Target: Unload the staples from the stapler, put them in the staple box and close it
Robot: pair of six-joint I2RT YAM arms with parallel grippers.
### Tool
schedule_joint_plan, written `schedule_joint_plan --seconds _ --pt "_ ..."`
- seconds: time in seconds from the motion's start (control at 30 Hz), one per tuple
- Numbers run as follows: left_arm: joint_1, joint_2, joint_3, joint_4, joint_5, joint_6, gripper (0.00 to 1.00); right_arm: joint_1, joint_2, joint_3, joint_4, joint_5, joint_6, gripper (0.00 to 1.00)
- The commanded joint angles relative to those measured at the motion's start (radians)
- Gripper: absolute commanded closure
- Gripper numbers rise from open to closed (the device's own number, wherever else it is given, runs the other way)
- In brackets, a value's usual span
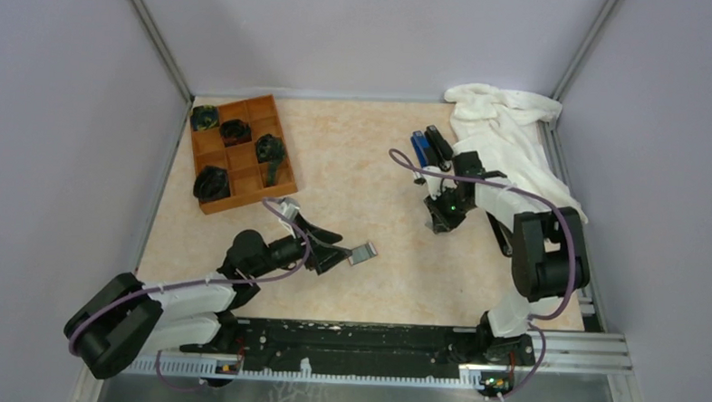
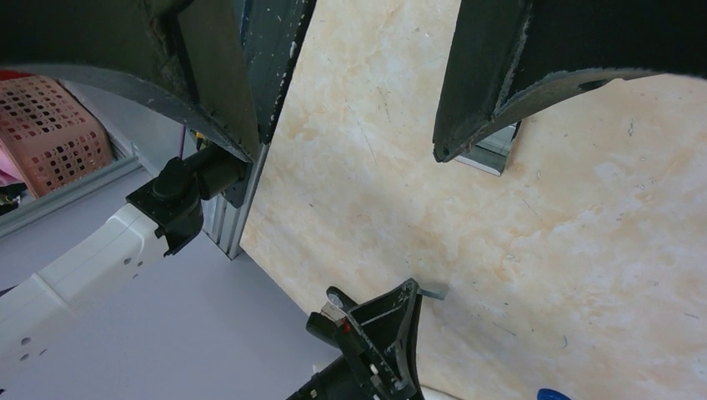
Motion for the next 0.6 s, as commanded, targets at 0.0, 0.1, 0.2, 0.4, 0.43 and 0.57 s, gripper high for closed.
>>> schedule_joint_plan --seconds 0.0,0.1,0.2,0.4,0.43,0.57 --pt "-0.001 0.059 0.039 0.104 0.071 -0.010 0.18 -0.002 -0.099 0.025 -0.034 -0.158 0.007 0.92" --pt "0.000 0.126 0.063 0.167 0.107 -0.006 0.18 -0.002 -0.136 0.037 -0.064 -0.267 0.015 0.92" --pt "-0.001 0.190 0.103 0.212 0.131 -0.009 0.18 -0.002 -0.160 0.058 -0.101 -0.418 0.019 0.92" --pt "0.000 0.312 0.189 0.324 0.169 -0.032 0.18 -0.003 -0.190 0.103 -0.189 -0.667 0.006 0.92" --pt "0.000 0.333 0.201 0.346 0.172 -0.041 0.18 -0.003 -0.195 0.110 -0.204 -0.702 0.003 0.92" --pt "-0.002 0.424 0.239 0.467 0.184 -0.080 0.19 -0.002 -0.211 0.131 -0.256 -0.829 -0.011 0.92"
